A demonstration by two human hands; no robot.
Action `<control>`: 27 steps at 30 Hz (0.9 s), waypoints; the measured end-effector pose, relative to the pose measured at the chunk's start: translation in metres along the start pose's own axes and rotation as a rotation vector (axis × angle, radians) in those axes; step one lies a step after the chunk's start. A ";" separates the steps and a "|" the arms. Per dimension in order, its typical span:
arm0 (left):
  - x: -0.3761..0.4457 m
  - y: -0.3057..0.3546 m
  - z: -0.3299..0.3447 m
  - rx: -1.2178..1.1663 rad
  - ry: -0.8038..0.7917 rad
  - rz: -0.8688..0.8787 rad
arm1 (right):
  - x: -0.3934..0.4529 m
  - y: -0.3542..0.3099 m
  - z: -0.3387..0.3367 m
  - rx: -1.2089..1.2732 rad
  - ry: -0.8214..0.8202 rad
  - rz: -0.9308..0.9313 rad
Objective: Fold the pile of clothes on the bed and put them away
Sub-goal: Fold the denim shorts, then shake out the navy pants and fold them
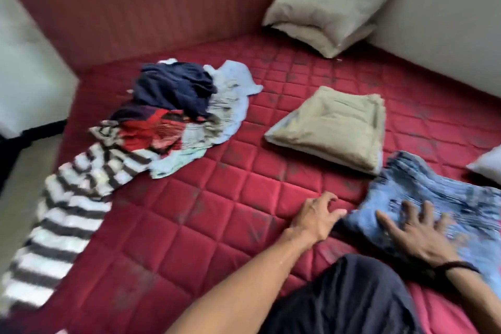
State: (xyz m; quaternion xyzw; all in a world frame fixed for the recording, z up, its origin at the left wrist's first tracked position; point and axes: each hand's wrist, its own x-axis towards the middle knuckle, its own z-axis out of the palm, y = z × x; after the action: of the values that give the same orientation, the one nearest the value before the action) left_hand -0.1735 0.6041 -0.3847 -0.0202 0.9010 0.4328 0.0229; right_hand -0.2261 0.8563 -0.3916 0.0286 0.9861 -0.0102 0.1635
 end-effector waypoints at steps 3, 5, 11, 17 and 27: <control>-0.028 -0.038 -0.038 0.069 0.027 0.002 | 0.001 -0.055 -0.012 -0.044 -0.099 0.012; -0.053 -0.069 -0.073 0.123 0.081 -0.008 | -0.010 -0.098 -0.024 -0.091 -0.120 -0.078; -0.167 -0.173 -0.200 0.280 0.380 -0.200 | -0.099 -0.262 0.001 -0.242 -0.270 -0.476; -0.248 -0.236 -0.280 0.262 0.534 -0.504 | -0.158 -0.380 0.033 -0.193 -0.227 -0.682; -0.195 -0.254 -0.287 0.342 0.569 -0.658 | -0.145 -0.476 0.033 -0.060 -0.348 -0.698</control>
State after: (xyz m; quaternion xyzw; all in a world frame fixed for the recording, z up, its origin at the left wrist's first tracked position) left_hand 0.0286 0.2252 -0.3920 -0.4187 0.8755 0.2252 -0.0859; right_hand -0.1070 0.3726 -0.3714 -0.3156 0.8939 -0.0410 0.3156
